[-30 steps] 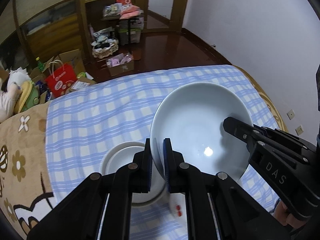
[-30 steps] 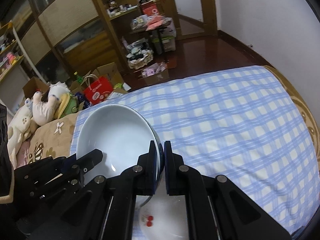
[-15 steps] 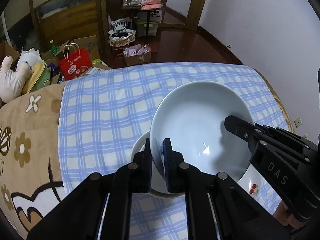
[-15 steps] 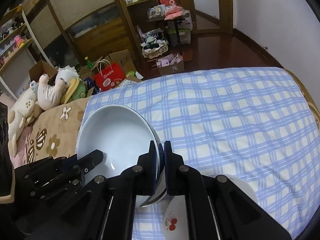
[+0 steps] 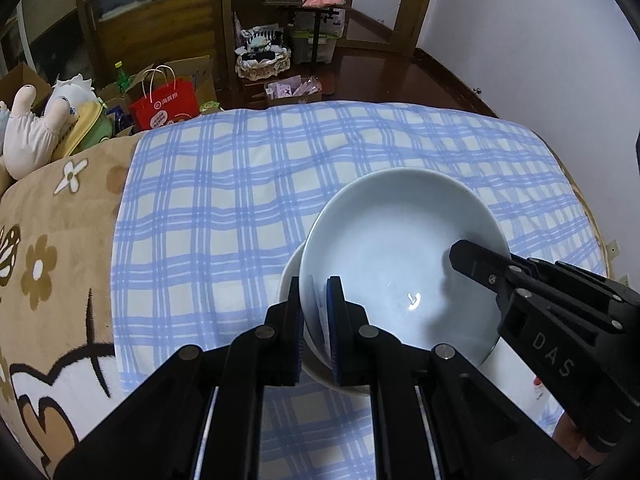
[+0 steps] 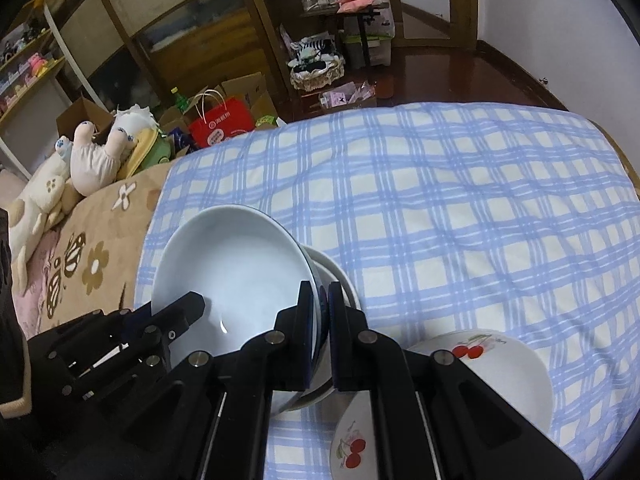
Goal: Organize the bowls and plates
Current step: 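Lift the small white bowl and carry it over the bowl stack with both grippers, then lower the small white bowl into the stacked bowls with both grippers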
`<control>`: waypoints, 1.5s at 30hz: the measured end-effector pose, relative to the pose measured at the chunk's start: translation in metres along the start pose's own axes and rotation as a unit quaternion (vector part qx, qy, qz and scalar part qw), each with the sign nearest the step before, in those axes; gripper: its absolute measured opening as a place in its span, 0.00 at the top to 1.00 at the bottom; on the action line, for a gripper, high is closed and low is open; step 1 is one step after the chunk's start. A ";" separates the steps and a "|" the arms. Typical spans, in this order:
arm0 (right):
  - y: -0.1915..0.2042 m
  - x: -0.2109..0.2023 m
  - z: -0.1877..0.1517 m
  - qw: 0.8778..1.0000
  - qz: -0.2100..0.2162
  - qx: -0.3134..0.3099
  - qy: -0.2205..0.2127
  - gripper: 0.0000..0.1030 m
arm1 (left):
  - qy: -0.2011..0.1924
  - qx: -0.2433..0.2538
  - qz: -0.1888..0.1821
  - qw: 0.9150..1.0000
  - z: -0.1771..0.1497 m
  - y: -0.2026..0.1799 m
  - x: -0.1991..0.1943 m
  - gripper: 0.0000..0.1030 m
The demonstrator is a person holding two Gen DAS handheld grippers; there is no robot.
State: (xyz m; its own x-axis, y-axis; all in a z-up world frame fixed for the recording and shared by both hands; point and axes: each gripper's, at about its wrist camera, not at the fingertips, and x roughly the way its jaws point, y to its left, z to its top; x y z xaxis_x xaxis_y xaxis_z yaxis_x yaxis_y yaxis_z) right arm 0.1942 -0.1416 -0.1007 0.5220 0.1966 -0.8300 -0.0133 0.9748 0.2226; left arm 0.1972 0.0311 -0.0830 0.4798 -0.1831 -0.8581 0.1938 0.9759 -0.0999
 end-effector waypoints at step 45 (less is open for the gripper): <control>-0.004 0.028 -0.035 1.000 0.007 0.000 -0.022 0.90 | 0.005 -0.014 0.020 1.000 -0.022 0.010 0.034 0.88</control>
State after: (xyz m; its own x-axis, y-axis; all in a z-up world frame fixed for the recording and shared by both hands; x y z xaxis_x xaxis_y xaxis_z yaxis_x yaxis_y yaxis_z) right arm 0.1794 -0.1366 -0.1424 0.5590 0.2063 -0.8031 -0.0212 0.9718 0.2349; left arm 0.1969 0.0370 -0.1244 0.4781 -0.1425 -0.8667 0.1508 0.9854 -0.0789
